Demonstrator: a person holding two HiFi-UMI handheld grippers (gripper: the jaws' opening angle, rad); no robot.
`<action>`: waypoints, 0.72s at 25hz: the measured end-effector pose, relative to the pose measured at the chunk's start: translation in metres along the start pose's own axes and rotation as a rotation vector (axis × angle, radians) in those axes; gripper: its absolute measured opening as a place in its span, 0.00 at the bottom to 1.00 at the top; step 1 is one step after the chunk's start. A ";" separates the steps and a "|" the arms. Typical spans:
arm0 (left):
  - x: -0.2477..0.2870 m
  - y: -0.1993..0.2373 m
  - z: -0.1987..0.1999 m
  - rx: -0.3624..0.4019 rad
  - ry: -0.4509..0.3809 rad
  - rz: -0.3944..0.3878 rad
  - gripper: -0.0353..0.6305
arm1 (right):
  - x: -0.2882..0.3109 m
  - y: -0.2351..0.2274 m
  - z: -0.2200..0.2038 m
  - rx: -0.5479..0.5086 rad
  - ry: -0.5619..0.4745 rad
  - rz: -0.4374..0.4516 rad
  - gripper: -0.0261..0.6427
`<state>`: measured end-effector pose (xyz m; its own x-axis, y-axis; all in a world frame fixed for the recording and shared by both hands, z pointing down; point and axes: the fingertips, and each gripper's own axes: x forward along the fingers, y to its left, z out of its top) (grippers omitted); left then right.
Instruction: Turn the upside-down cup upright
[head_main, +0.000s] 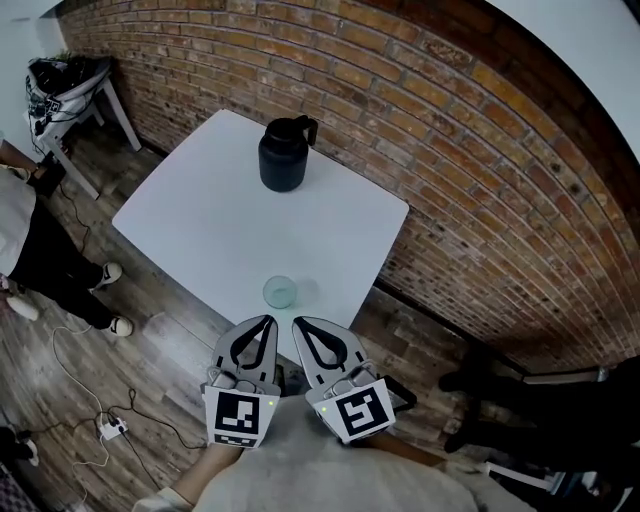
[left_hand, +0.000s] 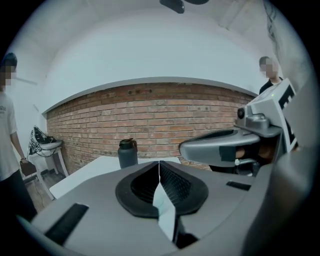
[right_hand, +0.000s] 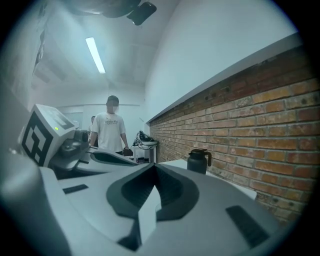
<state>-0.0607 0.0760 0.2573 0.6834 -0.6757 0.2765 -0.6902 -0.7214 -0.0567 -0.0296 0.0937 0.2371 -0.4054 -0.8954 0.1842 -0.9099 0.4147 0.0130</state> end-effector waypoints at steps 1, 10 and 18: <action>-0.001 -0.001 -0.001 -0.006 0.003 -0.003 0.07 | -0.001 0.001 -0.001 -0.001 0.005 0.002 0.05; 0.001 -0.010 -0.010 -0.018 0.025 -0.019 0.07 | -0.005 0.004 -0.005 -0.021 0.001 0.041 0.05; 0.002 -0.019 -0.014 -0.008 0.029 -0.003 0.07 | -0.010 0.006 -0.013 -0.015 0.006 0.075 0.05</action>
<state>-0.0494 0.0904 0.2724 0.6781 -0.6689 0.3044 -0.6905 -0.7218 -0.0479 -0.0297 0.1075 0.2476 -0.4721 -0.8605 0.1915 -0.8754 0.4832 0.0133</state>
